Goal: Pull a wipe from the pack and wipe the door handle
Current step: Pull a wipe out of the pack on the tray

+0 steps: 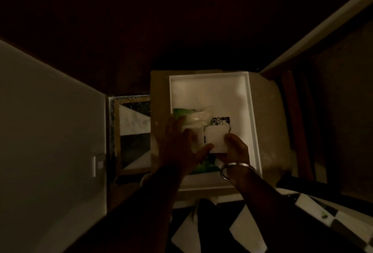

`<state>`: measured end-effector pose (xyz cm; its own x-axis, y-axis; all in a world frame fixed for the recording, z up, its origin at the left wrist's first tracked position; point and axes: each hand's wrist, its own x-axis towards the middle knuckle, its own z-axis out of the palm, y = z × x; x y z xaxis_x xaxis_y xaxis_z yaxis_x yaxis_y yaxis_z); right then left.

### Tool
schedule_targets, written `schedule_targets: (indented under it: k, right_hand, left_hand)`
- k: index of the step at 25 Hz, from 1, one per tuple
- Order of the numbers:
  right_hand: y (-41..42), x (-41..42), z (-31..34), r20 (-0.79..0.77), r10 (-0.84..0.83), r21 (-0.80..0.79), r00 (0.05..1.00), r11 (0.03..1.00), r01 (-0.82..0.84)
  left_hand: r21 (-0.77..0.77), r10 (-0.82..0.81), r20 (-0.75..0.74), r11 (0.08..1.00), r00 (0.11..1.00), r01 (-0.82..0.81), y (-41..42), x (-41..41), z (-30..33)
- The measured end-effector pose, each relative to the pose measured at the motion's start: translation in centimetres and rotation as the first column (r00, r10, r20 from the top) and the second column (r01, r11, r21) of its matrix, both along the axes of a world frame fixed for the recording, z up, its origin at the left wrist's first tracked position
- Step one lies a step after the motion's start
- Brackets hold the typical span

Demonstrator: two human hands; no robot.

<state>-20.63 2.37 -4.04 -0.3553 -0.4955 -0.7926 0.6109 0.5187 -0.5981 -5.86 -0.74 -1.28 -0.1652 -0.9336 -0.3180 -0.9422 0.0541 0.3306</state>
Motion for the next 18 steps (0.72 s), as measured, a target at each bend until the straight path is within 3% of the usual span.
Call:
schedule_targets:
  k: [3, 4, 5, 6, 7, 8, 9, 10, 12, 13, 14, 15, 16, 17, 18]
  right_hand:
    - [0.3, 0.0, 0.2, -0.257, 0.226, 0.029, 0.940, 0.974, -0.227]
    - [0.5, 0.4, 0.6, -0.371, 0.339, 0.003, 0.864, 0.931, -0.364]
    - [0.6, 1.0, 1.3, -0.465, 0.438, -0.031, 0.769, 0.860, -0.509]
    - [0.7, 1.8, 1.8, -0.572, 0.537, -0.021, 0.620, 0.746, -0.665]
    - [0.6, 2.8, 1.8, -0.702, 0.604, 0.078, 0.377, 0.591, -0.803]
    - [0.8, 3.7, 1.3, -0.790, 0.611, 0.278, 0.048, 0.427, -0.860]
    - [1.1, 4.7, 0.9, -0.778, 0.580, 0.484, -0.242, 0.307, -0.819]
    - [1.0, 5.6, 0.9, -0.694, 0.583, 0.635, -0.421, 0.222, -0.740]
    - [0.7, 6.4, 1.1, -0.473, 0.647, 0.800, -0.598, 0.031, -0.599]
    - [0.1, 6.6, 1.4, -0.398, 0.656, 0.828, -0.641, -0.043, -0.559]
    - [-0.9, 6.7, 2.5, -0.360, 0.678, 0.824, -0.641, -0.090, -0.559]
    - [-2.5, 6.7, 4.3, -0.385, 0.742, 0.768, -0.549, -0.073, -0.636]
    - [-4.0, 6.8, 6.5, -0.447, 0.837, 0.614, -0.315, 0.030, -0.789]
    - [-5.4, 6.8, 9.0, -0.465, 0.885, 0.374, 0.016, 0.213, -0.903]
    - [-6.5, 6.7, 12.0, -0.451, 0.841, 0.115, 0.300, 0.388, -0.914]
  left_hand:
    - [-0.021, 0.118, -0.031, 0.993, 0.992, -0.119, 0.3, -1.6, 0.6]
    - [-0.022, 0.241, -0.144, 0.969, 0.960, -0.246, 0.2, -0.9, 1.3]
    - [0.069, 0.393, -0.299, 0.918, 0.869, -0.392, -0.1, 0.1, 2.2]
    - [0.229, 0.543, -0.446, 0.838, 0.712, -0.496, -0.4, 1.2, 2.9]
    - [0.394, 0.657, -0.552, 0.748, 0.513, -0.534, -0.8, 2.4, 3.4]
    - [0.494, 0.719, -0.602, 0.678, 0.349, -0.544, -1.2, 3.8, 4.0]
    - [0.549, 0.754, -0.604, 0.630, 0.260, -0.550, -1.7, 5.2, 4.3]
    - [0.598, 0.783, -0.590, 0.589, 0.199, -0.543, -2.3, 6.5, 5.0]
    - [0.688, 0.806, -0.582, 0.558, 0.108, -0.464, -3.2, 8.0, 6.0]
    - [0.713, 0.804, -0.588, 0.566, 0.088, -0.415, -3.5, 8.7, 6.2]
    - [0.729, 0.803, -0.591, 0.573, 0.079, -0.375, -3.6, 9.3, 7.0]
    - [0.736, 0.801, -0.593, 0.582, 0.083, -0.346, -3.9, 9.7, 8.3]
    - [0.746, 0.805, -0.585, 0.581, 0.096, -0.325, -4.0, 9.9, 9.5]
    - [0.747, 0.803, -0.586, 0.588, 0.111, -0.311, -4.3, 10.1, 11.0]
    - [0.745, 0.798, -0.593, 0.595, 0.109, -0.303, -4.6, 10.2, 13.0]
